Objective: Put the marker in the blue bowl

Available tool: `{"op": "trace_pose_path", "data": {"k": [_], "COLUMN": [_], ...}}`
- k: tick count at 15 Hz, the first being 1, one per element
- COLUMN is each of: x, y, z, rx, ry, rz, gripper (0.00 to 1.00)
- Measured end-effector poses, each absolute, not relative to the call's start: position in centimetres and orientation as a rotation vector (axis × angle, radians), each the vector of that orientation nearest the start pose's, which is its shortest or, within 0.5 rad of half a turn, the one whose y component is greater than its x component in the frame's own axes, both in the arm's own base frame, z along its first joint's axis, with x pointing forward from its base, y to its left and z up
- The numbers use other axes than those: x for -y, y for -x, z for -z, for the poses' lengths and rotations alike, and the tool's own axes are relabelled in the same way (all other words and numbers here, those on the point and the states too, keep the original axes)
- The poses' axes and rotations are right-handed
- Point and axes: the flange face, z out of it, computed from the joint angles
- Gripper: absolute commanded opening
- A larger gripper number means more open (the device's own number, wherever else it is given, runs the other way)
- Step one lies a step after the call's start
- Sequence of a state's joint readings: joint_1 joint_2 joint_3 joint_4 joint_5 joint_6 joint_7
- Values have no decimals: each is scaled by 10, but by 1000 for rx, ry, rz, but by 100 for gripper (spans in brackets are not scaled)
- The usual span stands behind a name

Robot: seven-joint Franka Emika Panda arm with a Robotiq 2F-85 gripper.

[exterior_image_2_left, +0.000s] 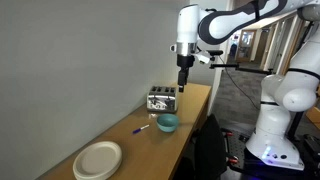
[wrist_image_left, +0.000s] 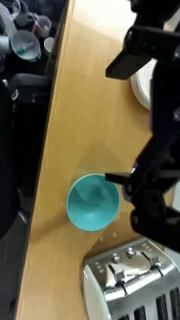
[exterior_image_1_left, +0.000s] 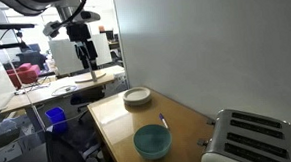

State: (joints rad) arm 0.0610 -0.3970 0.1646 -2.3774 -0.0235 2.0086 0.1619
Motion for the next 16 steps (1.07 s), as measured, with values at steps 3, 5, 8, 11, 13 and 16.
{"op": "trace_pose_path", "data": {"k": [3, 5, 8, 11, 13, 16], "x": [-98, -98, -98, -98, -96, -88], "y": [-419, -419, -419, -422, -432, -452], "z": [-472, -472, -472, -472, -469, -454], "rx": [99, 99, 99, 113, 197, 343], "ry": [3219, 3219, 3219, 3222, 3208, 3187], "rz": [62, 62, 62, 76, 111, 129], "gripper": [100, 100, 100, 100, 100, 100]}}
